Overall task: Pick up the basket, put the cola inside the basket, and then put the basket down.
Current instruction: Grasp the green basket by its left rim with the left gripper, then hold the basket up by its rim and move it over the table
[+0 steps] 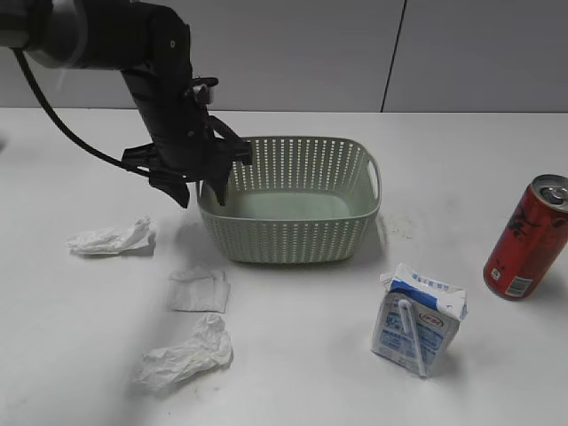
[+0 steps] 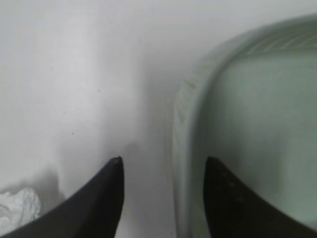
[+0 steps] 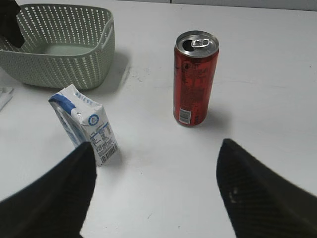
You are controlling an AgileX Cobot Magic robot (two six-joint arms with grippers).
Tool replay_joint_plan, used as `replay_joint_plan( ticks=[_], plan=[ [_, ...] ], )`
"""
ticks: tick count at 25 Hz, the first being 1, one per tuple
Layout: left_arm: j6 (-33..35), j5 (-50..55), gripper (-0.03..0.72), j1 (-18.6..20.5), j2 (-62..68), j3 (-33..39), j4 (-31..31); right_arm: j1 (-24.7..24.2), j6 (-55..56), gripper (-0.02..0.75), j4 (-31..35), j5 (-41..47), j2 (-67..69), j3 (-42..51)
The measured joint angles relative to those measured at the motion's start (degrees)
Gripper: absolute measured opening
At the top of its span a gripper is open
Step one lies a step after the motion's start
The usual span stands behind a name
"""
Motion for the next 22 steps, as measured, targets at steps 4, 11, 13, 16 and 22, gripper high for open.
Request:
replay_joint_plan(
  ticks=[4,11,13,16,22],
  plan=[
    [-0.01,-0.44,0.227,0.0,0.01,0.0,0.0,0.0,0.0,0.572,0.0,0.0,0.0,0.0],
    [-0.06,-0.81,0.024,0.0,0.01,0.0,-0.11,0.0,0.0,0.572,0.0,0.0,0.0,0.0],
    [-0.25,-0.87,0.006,0.0,0.01,0.0,-0.53,0.0,0.0,0.572,0.0,0.0,0.0,0.0],
    [-0.95,-0.76,0.003,0.0,0.01,0.0,-0.74,0.0,0.0,0.572,0.0,0.0,0.0,0.0],
    [-3.66,1.62,0.003,0.19,-3.24,0.0,-1.46,0.0,0.0,0.572,0.0,0.0,0.0,0.0]
  ],
)
